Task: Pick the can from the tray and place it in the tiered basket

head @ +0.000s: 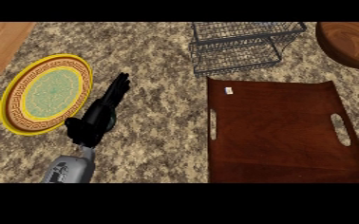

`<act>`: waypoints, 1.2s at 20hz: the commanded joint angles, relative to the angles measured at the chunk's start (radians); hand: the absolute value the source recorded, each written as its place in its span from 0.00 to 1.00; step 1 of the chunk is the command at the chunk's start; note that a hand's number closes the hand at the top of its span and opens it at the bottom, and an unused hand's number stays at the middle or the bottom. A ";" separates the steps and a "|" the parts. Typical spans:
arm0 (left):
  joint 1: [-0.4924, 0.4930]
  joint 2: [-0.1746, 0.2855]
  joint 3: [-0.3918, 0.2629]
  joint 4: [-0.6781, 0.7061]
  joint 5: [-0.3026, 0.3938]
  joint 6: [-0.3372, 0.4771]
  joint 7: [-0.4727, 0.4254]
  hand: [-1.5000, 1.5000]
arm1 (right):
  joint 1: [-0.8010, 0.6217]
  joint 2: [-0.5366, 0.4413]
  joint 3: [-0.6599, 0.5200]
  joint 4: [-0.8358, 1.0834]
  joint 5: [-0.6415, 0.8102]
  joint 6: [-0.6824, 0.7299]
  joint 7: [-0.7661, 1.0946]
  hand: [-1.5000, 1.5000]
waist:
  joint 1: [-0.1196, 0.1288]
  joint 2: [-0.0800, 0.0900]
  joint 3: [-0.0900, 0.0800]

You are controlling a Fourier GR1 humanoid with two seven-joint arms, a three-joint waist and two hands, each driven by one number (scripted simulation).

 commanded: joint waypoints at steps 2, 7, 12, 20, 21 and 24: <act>0.034 -0.025 -0.010 0.059 -0.019 0.009 -0.037 0.50 | -0.165 0.122 0.025 0.068 0.024 -0.019 0.138 1.00 | -0.001 0.006 -0.007; 0.027 -0.034 -0.014 0.021 -0.022 0.015 0.000 0.50 | -0.274 0.210 0.035 0.154 0.058 -0.071 0.196 1.00 | 0.008 0.010 -0.006; 0.008 -0.011 -0.001 -0.020 0.010 -0.029 0.052 0.50 | -0.317 0.268 0.067 0.226 0.102 -0.066 0.170 1.00 | 0.006 0.009 -0.006; -0.029 -0.009 0.034 0.080 -0.014 -0.022 -0.007 0.50 | -0.359 0.445 0.076 0.305 0.136 -0.181 0.184 1.00 | 0.003 0.013 -0.006; 0.022 -0.025 0.009 0.047 -0.010 -0.030 -0.016 0.50 | -0.319 0.424 0.082 0.315 0.143 -0.163 0.125 1.00 | 0.003 0.012 -0.006; 0.012 -0.019 0.026 0.077 0.000 -0.049 -0.042 0.50 | -0.396 0.444 0.034 0.353 0.105 -0.144 0.190 1.00 | 0.003 0.012 -0.006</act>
